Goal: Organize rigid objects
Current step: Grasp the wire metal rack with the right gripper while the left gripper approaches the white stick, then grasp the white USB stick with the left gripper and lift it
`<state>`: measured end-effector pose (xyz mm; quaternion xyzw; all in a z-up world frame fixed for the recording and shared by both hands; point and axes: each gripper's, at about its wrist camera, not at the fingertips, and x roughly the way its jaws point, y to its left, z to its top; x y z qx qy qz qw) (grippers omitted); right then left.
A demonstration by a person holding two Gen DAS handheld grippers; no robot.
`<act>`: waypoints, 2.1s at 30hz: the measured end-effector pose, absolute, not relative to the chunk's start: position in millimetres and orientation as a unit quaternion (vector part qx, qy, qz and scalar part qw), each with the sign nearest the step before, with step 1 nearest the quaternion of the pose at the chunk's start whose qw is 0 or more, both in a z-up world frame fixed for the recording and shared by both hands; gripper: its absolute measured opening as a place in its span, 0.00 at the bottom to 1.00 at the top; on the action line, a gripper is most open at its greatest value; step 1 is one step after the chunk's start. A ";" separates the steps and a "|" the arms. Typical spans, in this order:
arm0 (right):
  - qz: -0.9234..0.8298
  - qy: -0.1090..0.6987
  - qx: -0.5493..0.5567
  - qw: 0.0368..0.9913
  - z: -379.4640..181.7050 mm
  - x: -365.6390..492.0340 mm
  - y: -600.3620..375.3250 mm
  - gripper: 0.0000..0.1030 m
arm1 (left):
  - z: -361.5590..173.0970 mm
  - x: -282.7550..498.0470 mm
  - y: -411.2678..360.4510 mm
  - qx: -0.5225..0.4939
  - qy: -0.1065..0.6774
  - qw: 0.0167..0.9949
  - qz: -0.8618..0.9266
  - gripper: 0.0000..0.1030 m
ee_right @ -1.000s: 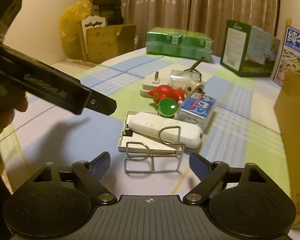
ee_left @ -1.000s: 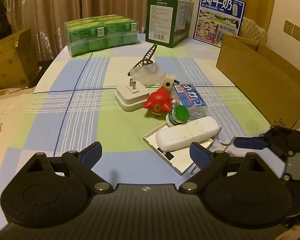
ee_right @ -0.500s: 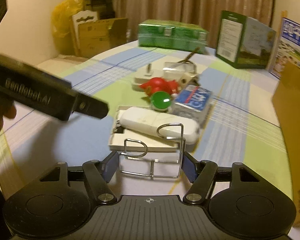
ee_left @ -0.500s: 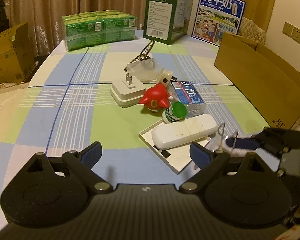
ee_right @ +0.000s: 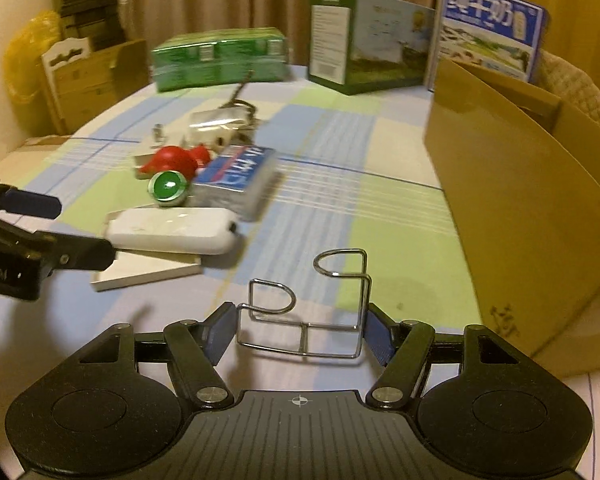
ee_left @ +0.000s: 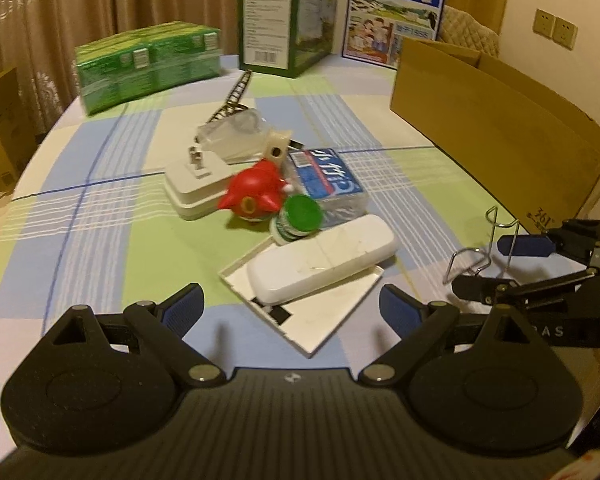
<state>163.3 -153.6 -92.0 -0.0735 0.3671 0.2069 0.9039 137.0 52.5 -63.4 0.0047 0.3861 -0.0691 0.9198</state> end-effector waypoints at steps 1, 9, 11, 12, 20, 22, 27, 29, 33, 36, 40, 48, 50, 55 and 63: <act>0.201 0.369 -0.073 0.905 -93.1 163.4 -156.0 0.63 | -64.6 138.0 51.1 0.005 0.387 0.919 -0.071 0.90; 0.181 0.377 -0.053 0.907 -96.7 164.7 -162.7 0.67 | -67.6 141.0 48.8 0.007 0.388 0.919 -0.073 0.90; 0.182 0.381 -0.049 0.905 -98.3 165.1 -161.4 0.67 | -68.7 142.6 47.8 0.012 0.389 0.918 -0.076 0.90; 0.182 0.382 -0.049 0.905 -99.0 164.5 -161.6 0.67 | -69.1 143.5 47.0 0.015 0.388 0.918 -0.078 0.90; 0.178 0.376 -0.037 0.909 -96.5 164.0 -163.7 0.63 | -71.5 150.9 39.2 0.037 0.384 0.918 -0.092 0.87; 0.174 0.374 -0.036 0.910 -94.2 163.8 -163.2 0.63 | -72.8 154.0 36.7 0.048 0.384 0.917 -0.095 0.85; 0.169 0.376 -0.030 0.911 -93.2 166.1 -166.5 0.63 | -76.6 166.9 34.0 0.080 0.382 0.915 -0.106 0.78; 0.167 0.376 -0.029 0.911 -92.9 166.7 -167.6 0.63 | -77.7 173.7 34.1 0.090 0.384 0.912 -0.116 0.65; 0.167 0.377 -0.027 0.911 -92.4 167.7 -167.6 0.63 | -83.1 187.1 31.0 0.122 0.393 0.900 -0.142 0.62; 0.166 0.376 -0.025 0.911 -92.3 168.0 -168.6 0.63 | -87.7 191.0 25.2 0.161 0.391 0.890 -0.171 0.62; 0.166 0.378 -0.019 0.911 -91.7 169.6 -169.5 0.63 | -87.1 197.0 23.7 0.159 0.402 0.883 -0.182 0.55; 0.164 0.375 -0.016 0.912 -88.2 169.2 -169.0 0.63 | -77.0 187.0 16.8 0.149 0.431 0.872 -0.177 0.38; 0.164 0.373 -0.012 0.913 -86.5 169.3 -169.5 0.63 | -72.5 179.9 15.4 0.144 0.430 0.874 -0.174 0.35; 0.164 0.370 -0.010 0.914 -83.4 167.9 -170.2 0.63 | -65.4 162.3 4.3 0.142 0.429 0.874 -0.177 0.30; 0.156 0.373 -0.001 0.915 -82.9 167.3 -175.9 0.63 | -74.8 164.2 5.6 0.103 0.425 0.886 -0.154 0.49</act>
